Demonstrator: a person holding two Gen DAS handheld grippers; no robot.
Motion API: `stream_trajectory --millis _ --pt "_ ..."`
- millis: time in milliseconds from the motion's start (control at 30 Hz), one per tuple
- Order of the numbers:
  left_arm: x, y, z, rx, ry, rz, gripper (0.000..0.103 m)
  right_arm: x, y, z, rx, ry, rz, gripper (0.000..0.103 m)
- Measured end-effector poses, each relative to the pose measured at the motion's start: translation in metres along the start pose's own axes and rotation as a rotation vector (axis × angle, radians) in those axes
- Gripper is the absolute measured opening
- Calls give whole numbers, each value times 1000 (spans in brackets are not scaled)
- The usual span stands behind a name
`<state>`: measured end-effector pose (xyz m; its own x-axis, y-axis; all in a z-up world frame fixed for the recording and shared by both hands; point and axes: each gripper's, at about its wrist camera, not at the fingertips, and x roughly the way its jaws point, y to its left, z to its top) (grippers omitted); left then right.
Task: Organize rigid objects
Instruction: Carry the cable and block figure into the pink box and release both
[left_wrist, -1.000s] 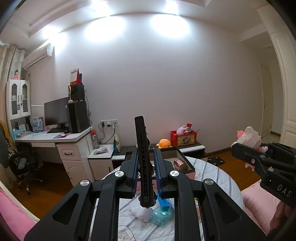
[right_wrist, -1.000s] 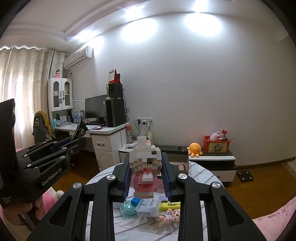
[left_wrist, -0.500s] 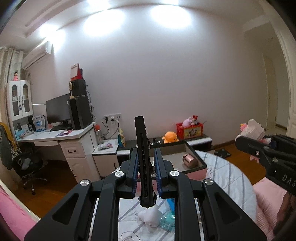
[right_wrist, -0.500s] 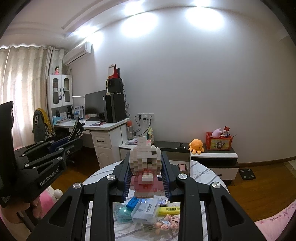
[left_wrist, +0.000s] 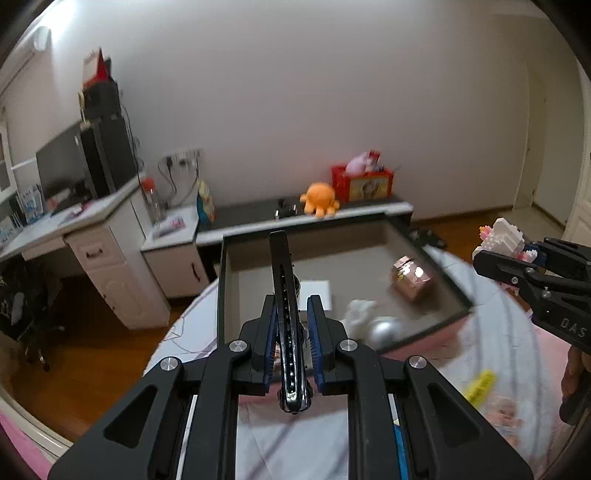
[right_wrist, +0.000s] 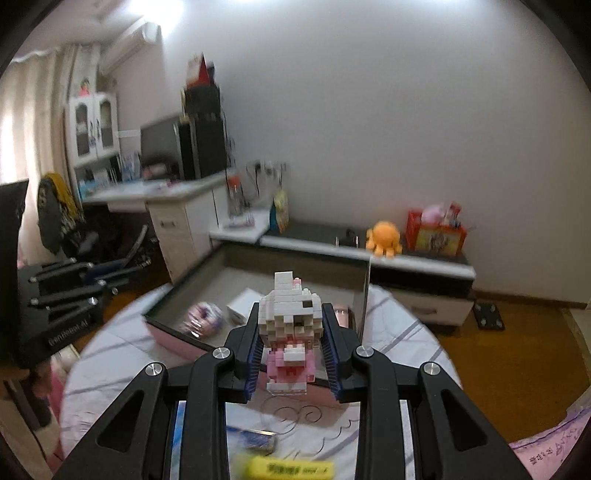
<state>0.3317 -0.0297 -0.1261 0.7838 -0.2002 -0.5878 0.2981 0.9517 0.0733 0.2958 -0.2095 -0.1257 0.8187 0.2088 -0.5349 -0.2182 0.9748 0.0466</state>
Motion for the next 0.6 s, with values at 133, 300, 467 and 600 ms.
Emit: stream_trajectory --millis 133,300,467,600 --pt "47 0 -2 18 95 -10 16 47 -2 0 -13 87 14 30" --pt "79 -11 -7 43 154 -31 16 95 2 -8 -58 191 -11 30" --pt "93 -20 -9 54 189 -45 17 104 -5 -13 -47 238 -11 30" --pt "100 -23 -8 73 212 -39 19 105 -7 -12 -35 249 -16 30"
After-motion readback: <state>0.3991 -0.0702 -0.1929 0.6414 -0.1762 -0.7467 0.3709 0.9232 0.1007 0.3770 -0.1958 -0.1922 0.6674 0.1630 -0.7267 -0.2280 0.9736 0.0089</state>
